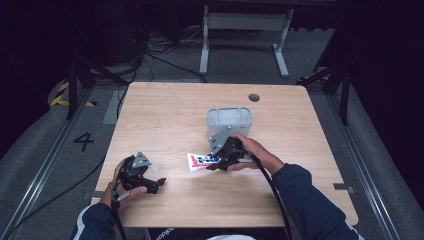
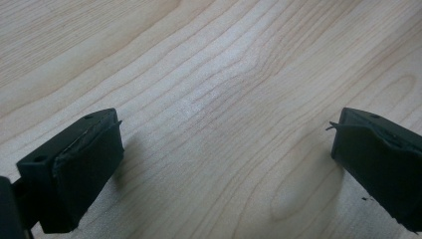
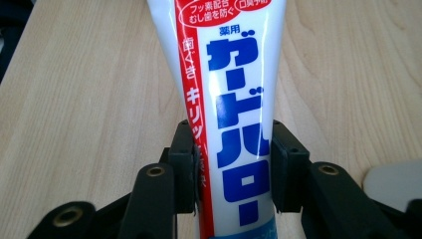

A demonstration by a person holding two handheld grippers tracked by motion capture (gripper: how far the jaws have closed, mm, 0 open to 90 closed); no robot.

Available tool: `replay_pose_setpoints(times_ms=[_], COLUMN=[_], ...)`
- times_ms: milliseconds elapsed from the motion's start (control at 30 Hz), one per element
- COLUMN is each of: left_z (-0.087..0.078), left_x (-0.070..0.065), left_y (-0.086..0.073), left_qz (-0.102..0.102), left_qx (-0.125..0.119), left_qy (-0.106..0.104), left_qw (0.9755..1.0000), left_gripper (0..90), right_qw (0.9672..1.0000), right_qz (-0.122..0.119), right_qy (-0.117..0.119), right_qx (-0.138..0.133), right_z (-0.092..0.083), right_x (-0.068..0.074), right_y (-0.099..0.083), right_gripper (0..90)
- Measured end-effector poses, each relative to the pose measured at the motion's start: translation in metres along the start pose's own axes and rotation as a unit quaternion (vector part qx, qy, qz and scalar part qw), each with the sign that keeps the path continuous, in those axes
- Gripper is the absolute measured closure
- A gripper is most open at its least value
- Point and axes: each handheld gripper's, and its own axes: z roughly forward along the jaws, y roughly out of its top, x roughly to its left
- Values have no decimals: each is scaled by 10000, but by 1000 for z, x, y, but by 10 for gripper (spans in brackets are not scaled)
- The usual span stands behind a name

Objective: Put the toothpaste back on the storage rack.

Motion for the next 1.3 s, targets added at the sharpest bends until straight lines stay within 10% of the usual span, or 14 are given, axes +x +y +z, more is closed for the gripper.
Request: replay_pose_setpoints(times_ms=[533,800,1300], left_z=[0,0,0], left_x=[0,0,1], left_y=[0,0,1], left_qz=[0,25,62], left_qx=[1,1,17], left_qy=[1,-9,-15], left_qw=[10000,10000,10000], left_gripper=[2,2,2], right_qw=[9919,9815,9713], right_qz=[435,556,574], right_qy=[-392,-571,-815], right_qx=[-1129,-1744,-2159], right_z=[-43,-59,-77], right_x=[2,3,6], right_y=[-19,-26,-30], right_gripper=[621,616,612])
